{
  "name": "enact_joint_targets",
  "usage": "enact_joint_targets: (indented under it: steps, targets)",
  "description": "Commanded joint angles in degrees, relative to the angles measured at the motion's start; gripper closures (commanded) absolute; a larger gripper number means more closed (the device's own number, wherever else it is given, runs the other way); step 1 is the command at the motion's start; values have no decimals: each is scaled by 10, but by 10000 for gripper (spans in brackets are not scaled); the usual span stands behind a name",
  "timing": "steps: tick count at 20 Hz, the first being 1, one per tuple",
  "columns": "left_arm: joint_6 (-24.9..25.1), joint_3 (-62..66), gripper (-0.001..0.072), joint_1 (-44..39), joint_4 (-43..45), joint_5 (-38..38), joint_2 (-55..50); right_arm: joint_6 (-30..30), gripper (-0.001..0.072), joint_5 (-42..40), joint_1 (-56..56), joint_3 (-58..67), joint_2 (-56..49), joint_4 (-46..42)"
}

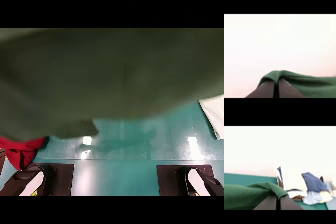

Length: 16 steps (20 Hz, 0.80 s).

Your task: Fold the shirts.

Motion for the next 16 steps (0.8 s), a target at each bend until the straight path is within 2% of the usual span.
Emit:
enact_joint_targets:
  steps: [1, 5, 7, 11, 13, 16]
  targets:
    - [-17, -89, 677, 1, 27, -29, 0, 1, 695, 45, -7, -50, -15, 14]
    - [-15, -303, 677, 0, 31, -74, -44, 2, 695, 96, 59, -132, -103, 10]
    - [-10, -390, 677, 1, 31, -76, -91, 5, 695, 97, 102, -180, -161, -24]
    - [5, -477, 677, 0, 30, -63, -225, 21, 695, 84, 159, -253, -294, -81]
    - [34, -477, 676, 0, 25, -14, -300, 21, 695, 40, 170, -265, -363, -80]
    - [92, -461, 677, 0, -24, 113, -379, 33, 695, -33, 171, -233, -453, -71]
